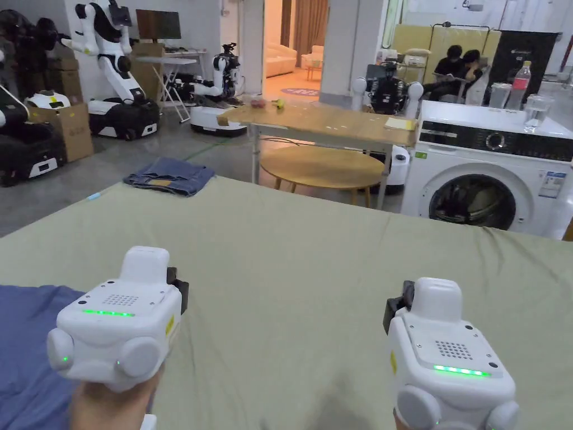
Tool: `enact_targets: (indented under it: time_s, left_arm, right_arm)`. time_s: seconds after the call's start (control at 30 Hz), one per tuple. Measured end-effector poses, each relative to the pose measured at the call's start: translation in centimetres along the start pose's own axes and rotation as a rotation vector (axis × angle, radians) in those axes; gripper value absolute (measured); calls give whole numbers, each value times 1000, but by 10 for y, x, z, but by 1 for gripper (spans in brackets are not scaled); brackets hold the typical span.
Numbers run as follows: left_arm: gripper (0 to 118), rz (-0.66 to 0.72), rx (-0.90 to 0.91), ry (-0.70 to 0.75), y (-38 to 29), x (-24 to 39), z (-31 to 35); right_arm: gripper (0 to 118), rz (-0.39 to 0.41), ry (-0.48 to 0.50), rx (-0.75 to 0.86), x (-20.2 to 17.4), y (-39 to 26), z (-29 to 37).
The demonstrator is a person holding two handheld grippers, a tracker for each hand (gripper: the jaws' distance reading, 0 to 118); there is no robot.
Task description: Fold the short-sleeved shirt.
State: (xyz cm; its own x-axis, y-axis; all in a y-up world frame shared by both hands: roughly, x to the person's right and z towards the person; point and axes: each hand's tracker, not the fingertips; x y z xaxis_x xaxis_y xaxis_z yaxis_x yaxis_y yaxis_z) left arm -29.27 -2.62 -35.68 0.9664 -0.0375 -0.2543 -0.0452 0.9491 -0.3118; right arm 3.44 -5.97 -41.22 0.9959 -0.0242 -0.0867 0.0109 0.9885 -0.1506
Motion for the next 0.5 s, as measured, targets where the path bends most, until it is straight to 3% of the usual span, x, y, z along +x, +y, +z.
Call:
enact_targets:
  time_s: [0.27,0.4,0.43,0.5]
  left_arm:
    - [0,85,-264,44,-16,-112,-14]
    - [0,142,-393,33,-24,-155,-34]
    - [9,161,-432,21,-26,-164,-40]
    - [13,189,-476,-8,-25,-181,-52]
  right_arm:
    - [0,33,174,-58,-71,-12,-9]
    - [0,59,213,-80,-91,-21,-12]
    - [0,65,217,-86,-94,-23,-13]
    - [0,76,228,-101,-97,-27,-15]
